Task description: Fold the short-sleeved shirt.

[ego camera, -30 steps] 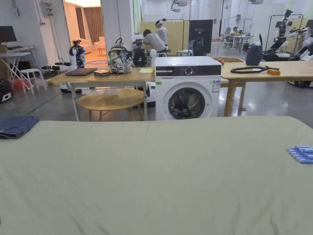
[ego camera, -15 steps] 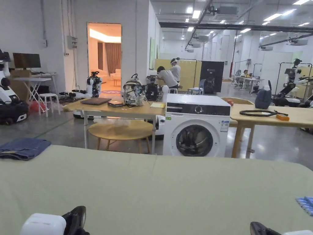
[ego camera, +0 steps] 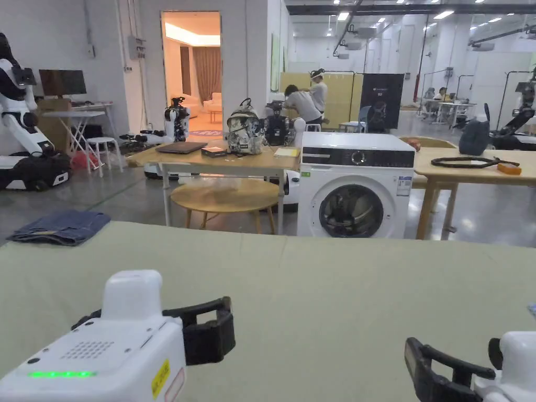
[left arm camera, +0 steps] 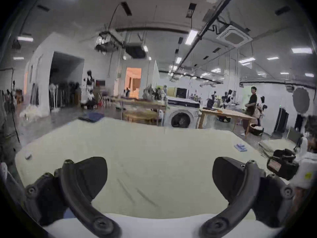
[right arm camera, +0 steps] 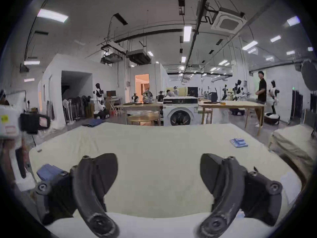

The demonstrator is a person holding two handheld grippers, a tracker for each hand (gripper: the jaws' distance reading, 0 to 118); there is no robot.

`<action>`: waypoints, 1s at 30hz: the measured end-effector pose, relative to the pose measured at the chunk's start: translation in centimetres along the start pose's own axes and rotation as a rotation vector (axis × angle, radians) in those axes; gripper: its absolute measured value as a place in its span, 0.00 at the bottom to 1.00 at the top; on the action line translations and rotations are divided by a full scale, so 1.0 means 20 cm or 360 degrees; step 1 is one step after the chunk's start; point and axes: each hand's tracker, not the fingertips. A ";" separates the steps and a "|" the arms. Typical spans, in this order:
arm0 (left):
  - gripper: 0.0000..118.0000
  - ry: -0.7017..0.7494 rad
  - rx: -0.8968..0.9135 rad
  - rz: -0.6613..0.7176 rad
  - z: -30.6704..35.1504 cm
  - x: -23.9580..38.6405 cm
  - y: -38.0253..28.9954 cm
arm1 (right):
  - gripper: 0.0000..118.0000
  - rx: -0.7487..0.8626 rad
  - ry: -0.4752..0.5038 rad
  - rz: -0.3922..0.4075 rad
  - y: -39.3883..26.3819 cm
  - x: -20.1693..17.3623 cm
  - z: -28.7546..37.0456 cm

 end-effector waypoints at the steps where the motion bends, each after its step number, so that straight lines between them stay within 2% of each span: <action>1: 1.00 -0.0047 -0.0049 0.0015 -0.04 -0.01 0.01 | 0.94 0.0010 -0.0005 -0.0013 0.01 0.00 0.00; 6: 1.00 -0.0259 -0.0101 0.0139 -0.12 -0.04 0.05 | 0.95 -0.0004 -0.0020 -0.0029 0.05 -0.01 -0.01; 8: 1.00 -0.0233 -0.0083 0.0122 -0.12 -0.03 0.07 | 0.95 -0.0046 -0.0018 -0.0006 0.05 0.00 -0.03; 13: 1.00 -0.0206 -0.0090 0.0164 -0.14 -0.01 0.10 | 0.95 -0.0088 0.0008 -0.0072 0.07 0.00 -0.04; 16: 1.00 -0.0131 -0.0109 0.0169 -0.14 0.01 0.11 | 0.95 -0.0113 0.0016 -0.0063 0.07 0.00 -0.05; 19: 1.00 0.0016 -0.0109 0.0074 -0.15 0.04 0.12 | 0.95 -0.0133 -0.0005 -0.0010 0.06 -0.01 -0.06; 21: 1.00 0.0069 -0.0124 -0.0026 -0.14 0.07 0.11 | 0.95 -0.0135 -0.0014 0.0006 0.06 -0.02 -0.06; 23: 1.00 0.0082 -0.0097 -0.0031 -0.11 0.10 0.10 | 0.95 -0.0137 -0.0020 0.0010 0.06 -0.02 -0.06; 30: 1.00 0.0057 -0.0115 0.0062 -0.10 0.04 0.10 | 0.95 -0.0117 -0.0024 -0.0081 0.08 -0.02 -0.05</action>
